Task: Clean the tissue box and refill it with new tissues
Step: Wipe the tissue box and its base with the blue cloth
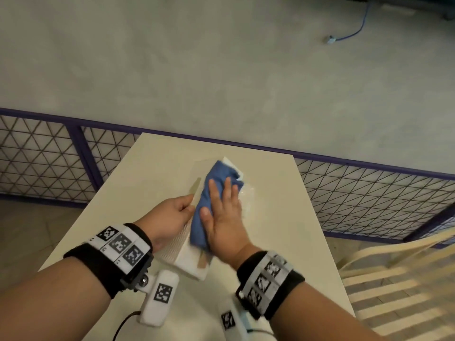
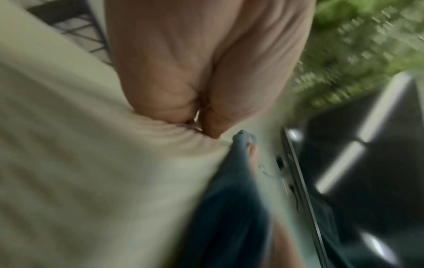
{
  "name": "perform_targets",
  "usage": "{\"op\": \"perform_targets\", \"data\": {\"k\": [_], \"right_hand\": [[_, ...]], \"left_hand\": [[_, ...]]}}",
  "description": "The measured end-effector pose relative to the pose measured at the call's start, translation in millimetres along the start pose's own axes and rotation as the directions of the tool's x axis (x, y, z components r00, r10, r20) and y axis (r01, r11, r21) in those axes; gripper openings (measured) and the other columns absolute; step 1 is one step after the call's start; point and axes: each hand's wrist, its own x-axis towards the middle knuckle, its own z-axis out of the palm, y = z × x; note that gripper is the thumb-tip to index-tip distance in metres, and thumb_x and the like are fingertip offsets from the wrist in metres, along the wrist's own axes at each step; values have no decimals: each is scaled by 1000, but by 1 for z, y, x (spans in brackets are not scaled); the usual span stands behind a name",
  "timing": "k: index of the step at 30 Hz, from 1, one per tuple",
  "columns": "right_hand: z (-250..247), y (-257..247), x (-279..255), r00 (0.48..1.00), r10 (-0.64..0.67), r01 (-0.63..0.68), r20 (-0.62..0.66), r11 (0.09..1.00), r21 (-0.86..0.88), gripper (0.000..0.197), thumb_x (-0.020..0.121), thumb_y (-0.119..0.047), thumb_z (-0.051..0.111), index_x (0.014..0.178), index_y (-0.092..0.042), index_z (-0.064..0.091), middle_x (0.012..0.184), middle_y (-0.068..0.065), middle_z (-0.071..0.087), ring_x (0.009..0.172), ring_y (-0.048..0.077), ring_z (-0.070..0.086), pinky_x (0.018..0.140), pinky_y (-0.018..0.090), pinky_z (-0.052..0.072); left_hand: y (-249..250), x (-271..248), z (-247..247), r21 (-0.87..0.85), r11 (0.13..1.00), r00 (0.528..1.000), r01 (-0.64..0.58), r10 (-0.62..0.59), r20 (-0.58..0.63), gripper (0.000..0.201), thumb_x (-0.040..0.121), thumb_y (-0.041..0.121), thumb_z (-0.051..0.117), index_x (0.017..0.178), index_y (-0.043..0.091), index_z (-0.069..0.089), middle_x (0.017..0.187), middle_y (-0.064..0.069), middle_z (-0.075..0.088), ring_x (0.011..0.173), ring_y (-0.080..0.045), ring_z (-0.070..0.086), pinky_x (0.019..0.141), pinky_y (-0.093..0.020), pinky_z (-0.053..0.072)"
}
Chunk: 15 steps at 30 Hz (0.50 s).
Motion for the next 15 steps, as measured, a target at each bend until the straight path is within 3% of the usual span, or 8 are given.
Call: {"op": "perform_targets", "data": {"k": [3,6,8,11,15], "right_hand": [[28,-13,-42,986,-133,137,103,990,-26,58,87,-65,2,136,-51,-26,150,0,-35,140,21,-34,115,41,-16],[36,-6,-57,966,-221,233,134,969,-78,59,91,-64,11,139,-52,-21,154,-4,-29,142,19,-29,113,44,-17],[32,4,-46,963,-249,257,101,964,-68,59,91,-66,15,139,-55,-17,153,-12,-29,143,15,-27,113,44,-16],[20,17,-18,970,-225,221,-95,974,-45,59,91,-66,19,142,-54,-9,157,-2,-17,144,18,-22,116,46,-6],[-16,17,24,965,-89,120,-248,987,111,66,90,-68,23,147,-41,4,159,-1,-9,146,19,-16,116,27,-10]], "left_hand": [[8,3,-7,-98,994,997,44,-49,-57,28,99,8,43,116,13,65,110,-7,72,105,-21,67,92,-32,53],[13,2,-15,-179,980,996,83,-90,-27,29,97,4,42,112,7,67,109,-14,71,99,-25,69,81,-29,57],[13,0,-14,-207,976,998,66,-65,13,31,98,5,41,118,7,64,114,-13,70,105,-27,67,91,-34,54],[5,-3,-9,-79,997,999,-14,16,33,34,99,7,43,128,15,58,122,-4,67,116,-18,61,104,-38,45],[-6,-10,-9,137,986,994,-96,87,69,42,99,6,43,138,19,49,134,7,58,127,-7,50,113,-37,34]]}}
